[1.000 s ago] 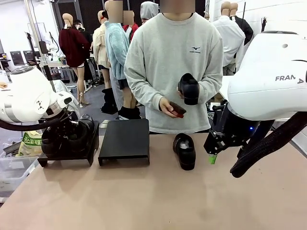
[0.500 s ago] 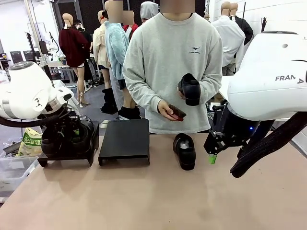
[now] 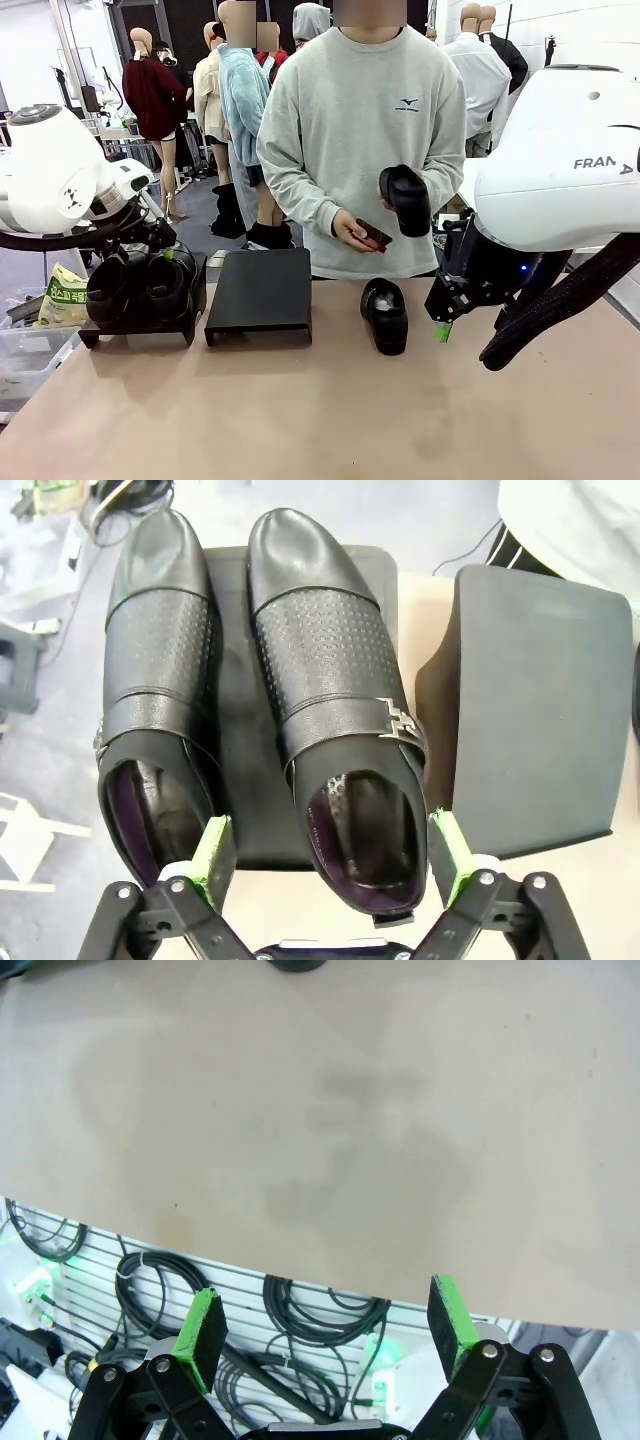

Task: Organize the shoes by placing them on the stand.
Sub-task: Place the Shoe from the middle of the table onto the Shoes Stand, then pick up one Shoe and place it in the middle of the table.

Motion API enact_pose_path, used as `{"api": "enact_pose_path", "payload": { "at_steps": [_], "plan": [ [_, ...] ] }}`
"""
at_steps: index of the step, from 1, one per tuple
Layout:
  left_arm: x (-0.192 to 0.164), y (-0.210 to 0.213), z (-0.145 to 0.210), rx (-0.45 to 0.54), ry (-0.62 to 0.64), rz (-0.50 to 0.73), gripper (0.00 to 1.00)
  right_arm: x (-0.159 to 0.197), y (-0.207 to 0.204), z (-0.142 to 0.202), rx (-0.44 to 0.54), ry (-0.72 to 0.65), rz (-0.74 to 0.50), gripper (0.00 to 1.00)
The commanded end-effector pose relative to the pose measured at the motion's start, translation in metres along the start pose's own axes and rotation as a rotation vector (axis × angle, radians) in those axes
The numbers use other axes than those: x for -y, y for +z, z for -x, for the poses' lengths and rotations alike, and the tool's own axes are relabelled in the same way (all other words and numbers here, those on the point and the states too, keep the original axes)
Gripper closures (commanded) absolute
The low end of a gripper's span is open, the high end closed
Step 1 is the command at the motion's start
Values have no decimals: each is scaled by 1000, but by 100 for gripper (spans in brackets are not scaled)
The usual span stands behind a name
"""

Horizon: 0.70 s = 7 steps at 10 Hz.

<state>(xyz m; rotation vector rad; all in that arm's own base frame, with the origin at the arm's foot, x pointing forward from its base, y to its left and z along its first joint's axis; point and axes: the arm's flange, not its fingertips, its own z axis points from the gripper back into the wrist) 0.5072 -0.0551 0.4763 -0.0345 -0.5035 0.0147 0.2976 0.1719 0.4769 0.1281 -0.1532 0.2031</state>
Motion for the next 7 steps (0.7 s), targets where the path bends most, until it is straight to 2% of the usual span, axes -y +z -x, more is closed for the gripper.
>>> {"api": "enact_pose_path", "payload": {
  "at_steps": [1, 7],
  "plan": [
    [-4, -9, 1, -15, 7, -4, 0, 0, -2, 1, -3, 4, -22, 0],
    [-4, -9, 1, -15, 7, -4, 0, 0, -2, 1, -3, 4, -22, 0]
  ]
}}
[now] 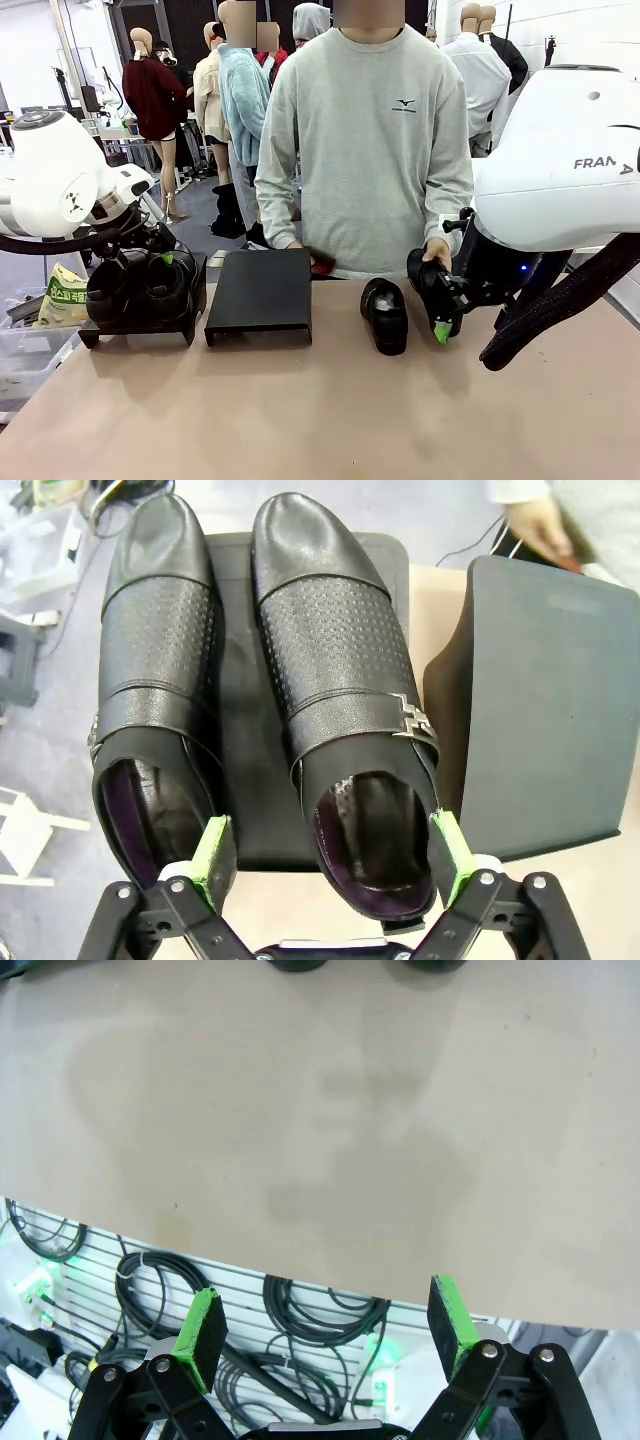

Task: Organize the shoes by placing them on the stand.
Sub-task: Pick up one Shoe and place it in the middle of the table.

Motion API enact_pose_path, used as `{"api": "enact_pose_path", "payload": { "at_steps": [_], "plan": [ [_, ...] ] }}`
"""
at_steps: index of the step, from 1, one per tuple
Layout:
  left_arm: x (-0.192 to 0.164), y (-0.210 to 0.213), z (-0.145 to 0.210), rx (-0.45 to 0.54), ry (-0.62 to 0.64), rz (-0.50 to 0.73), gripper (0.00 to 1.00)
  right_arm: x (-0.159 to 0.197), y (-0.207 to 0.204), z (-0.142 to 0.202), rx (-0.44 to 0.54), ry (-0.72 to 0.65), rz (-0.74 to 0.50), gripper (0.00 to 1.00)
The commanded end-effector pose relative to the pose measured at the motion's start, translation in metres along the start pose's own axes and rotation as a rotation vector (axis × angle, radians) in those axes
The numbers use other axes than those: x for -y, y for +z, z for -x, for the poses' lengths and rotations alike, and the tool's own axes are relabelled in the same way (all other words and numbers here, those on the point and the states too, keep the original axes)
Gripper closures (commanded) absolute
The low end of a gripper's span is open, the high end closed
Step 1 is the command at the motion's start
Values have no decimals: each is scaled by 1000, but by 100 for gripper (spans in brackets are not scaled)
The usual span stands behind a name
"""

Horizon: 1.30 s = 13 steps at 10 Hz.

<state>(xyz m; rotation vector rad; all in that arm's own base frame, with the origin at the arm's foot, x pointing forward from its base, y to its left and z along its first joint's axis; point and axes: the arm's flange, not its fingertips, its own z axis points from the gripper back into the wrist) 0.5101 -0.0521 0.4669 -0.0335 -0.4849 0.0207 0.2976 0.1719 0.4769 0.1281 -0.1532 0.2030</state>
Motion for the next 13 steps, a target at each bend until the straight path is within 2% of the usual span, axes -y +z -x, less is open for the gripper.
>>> {"api": "enact_pose_path", "payload": {
  "at_steps": [1, 5, 7, 8, 9, 11, 12, 13],
  "plan": [
    [-1, 0, -1, 3, 1, -1, 0, 0, -2, 1, -3, 4, -22, 0],
    [0, 0, 0, 0, 0, 0, 0, 0, -2, 1, -3, 4, -22, 0],
    [25, 59, 34, 150, -132, -13, 0, 0, -2, 1, -3, 4, -22, 0],
    [40, 93, 51, 190, -151, -9, 0, 0, -2, 1, -3, 4, -22, 0],
    [51, 110, 67, 198, -173, 7, 0, 0, -2, 1, -3, 4, -22, 0],
    [75, 116, 108, 11, -191, 129, 0, 0, -2, 1, -3, 4, -22, 0],
    [90, 105, 127, -79, -217, 193, 0, 0, -2, 1, -3, 4, -22, 0],
    [99, 84, 141, -119, -186, 243, 0, 0, -2, 1, -3, 4, -22, 0]
  ]
}}
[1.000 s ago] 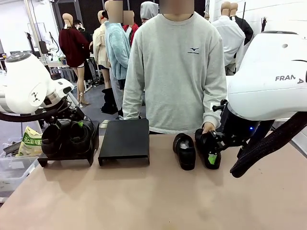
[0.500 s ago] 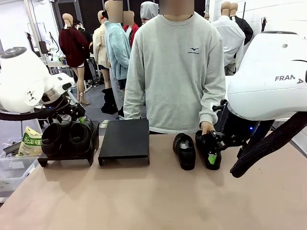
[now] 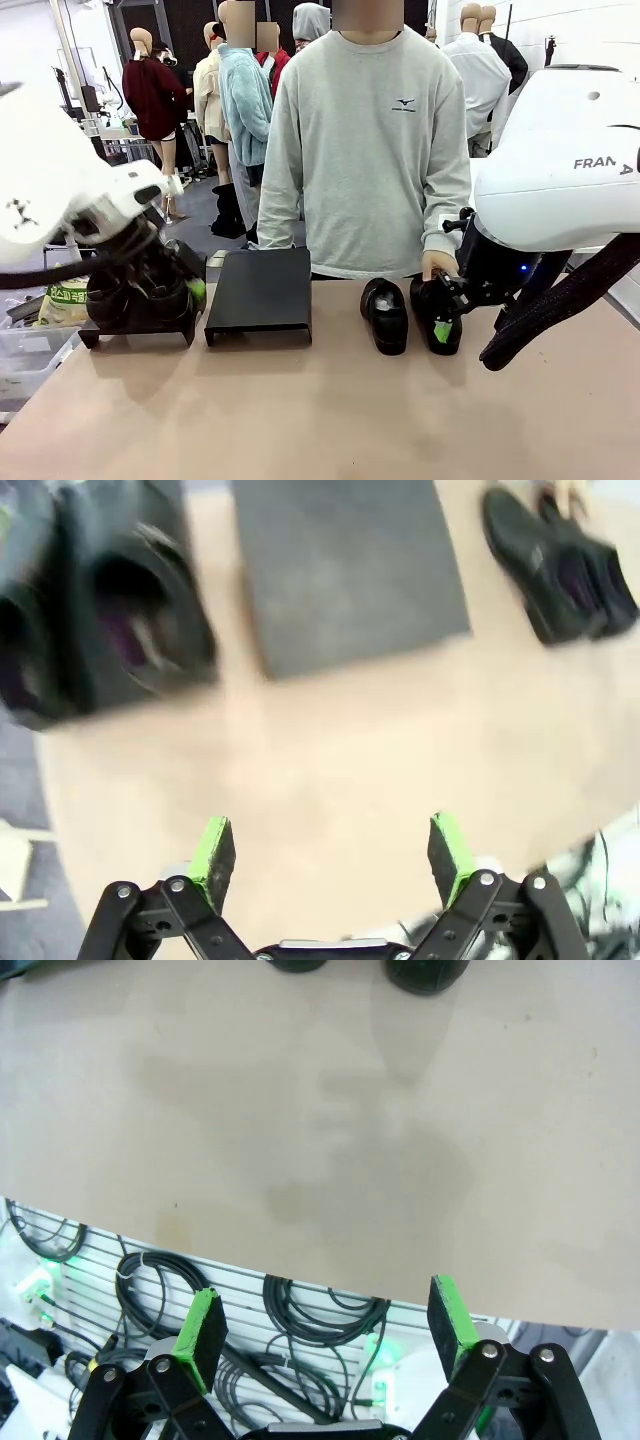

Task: Organize the shoes by placing them on the stand.
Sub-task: Pick up one Shoe and place it in the middle of the table.

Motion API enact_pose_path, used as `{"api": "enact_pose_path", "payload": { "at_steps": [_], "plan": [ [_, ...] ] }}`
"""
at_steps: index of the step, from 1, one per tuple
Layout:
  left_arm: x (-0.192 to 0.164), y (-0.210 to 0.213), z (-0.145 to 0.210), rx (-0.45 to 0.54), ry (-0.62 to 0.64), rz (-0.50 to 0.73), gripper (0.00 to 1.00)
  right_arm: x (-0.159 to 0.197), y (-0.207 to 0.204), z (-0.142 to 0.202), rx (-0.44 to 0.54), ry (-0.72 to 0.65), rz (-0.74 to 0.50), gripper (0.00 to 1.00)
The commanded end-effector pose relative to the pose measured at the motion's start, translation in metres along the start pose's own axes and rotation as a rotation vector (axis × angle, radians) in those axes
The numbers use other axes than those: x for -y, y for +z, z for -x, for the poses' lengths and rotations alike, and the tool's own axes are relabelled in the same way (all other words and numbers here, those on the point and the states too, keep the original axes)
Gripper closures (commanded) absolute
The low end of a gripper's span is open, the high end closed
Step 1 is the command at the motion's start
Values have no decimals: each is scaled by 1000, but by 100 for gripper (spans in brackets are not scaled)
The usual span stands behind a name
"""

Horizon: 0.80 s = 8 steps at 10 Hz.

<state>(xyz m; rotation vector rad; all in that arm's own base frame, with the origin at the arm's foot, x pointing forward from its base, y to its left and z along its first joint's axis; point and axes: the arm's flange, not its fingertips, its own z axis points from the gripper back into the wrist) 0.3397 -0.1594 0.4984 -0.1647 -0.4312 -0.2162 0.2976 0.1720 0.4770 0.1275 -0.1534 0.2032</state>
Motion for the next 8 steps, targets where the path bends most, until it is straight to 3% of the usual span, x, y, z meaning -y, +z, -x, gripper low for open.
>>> {"api": "enact_pose_path", "payload": {
  "at_steps": [1, 3, 5, 8],
  "plan": [
    [-3, -42, 15, -101, 15, 76, 0, 0, -2, 1, -3, 4, -22, 0],
    [21, -49, 34, -118, -21, 83, 0, 0, -2, 1, -3, 4, -22, 0],
    [22, -55, 43, -191, -8, 68, 0, 0, -2, 1, -3, 4, -22, 0],
    [32, -55, 20, -169, -13, 58, 0, 0, -2, 1, -3, 4, -22, 0]
  ]
}}
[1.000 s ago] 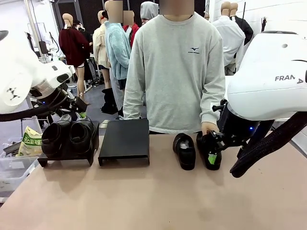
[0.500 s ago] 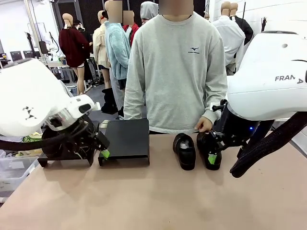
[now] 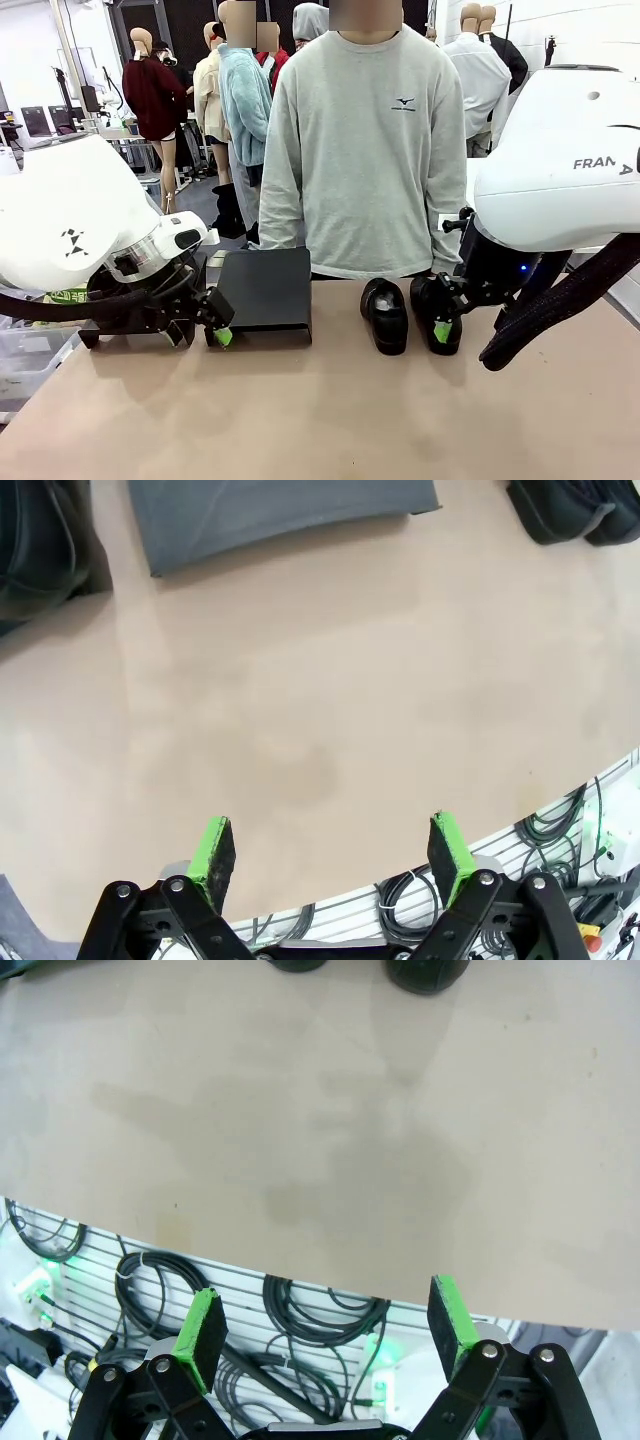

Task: Organize the shoes by placing them on the stand.
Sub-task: Pick up one Shoe and place it in the middle of the table.

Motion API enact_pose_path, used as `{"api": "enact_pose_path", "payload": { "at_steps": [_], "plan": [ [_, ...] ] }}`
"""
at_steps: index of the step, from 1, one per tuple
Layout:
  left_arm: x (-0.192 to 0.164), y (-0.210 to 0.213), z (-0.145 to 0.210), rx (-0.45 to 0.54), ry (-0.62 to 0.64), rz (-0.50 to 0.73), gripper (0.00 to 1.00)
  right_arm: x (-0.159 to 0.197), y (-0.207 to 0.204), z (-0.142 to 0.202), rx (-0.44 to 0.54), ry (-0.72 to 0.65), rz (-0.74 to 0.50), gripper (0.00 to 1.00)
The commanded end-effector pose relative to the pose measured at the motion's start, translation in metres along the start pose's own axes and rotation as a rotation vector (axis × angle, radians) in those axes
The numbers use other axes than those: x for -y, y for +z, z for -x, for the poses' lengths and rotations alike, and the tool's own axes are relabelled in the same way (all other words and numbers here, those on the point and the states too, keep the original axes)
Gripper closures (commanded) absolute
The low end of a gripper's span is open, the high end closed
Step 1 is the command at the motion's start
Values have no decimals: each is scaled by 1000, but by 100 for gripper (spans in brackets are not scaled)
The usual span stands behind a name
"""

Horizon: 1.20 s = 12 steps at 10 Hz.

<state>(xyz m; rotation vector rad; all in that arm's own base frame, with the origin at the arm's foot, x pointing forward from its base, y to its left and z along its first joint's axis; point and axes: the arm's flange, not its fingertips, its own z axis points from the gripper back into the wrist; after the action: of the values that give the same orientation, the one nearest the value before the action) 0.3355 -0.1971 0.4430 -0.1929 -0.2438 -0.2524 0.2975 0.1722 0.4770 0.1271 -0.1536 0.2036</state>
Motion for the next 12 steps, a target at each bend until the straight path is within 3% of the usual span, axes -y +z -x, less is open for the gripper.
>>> {"api": "enact_pose_path", "payload": {
  "at_steps": [1, 3, 6, 8, 12],
  "plan": [
    [1, 0, -1, 15, -2, 4, 0, 0, -2, 1, -3, 4, -23, 0],
    [1, 0, -1, 15, -2, 4, 0, 0, 0, 0, 0, 0, 0, 0],
    [1, 0, -1, 15, -2, 4, 0, 7, -22, -98, 31, 42, -204, 0],
    [1, 0, -1, 15, -2, 4, 0, -5, -51, -155, 47, 41, -182, 0],
    [1, 0, -1, 15, -2, 4, 0, -49, -93, -222, 6, 79, -76, 0]
  ]
}}
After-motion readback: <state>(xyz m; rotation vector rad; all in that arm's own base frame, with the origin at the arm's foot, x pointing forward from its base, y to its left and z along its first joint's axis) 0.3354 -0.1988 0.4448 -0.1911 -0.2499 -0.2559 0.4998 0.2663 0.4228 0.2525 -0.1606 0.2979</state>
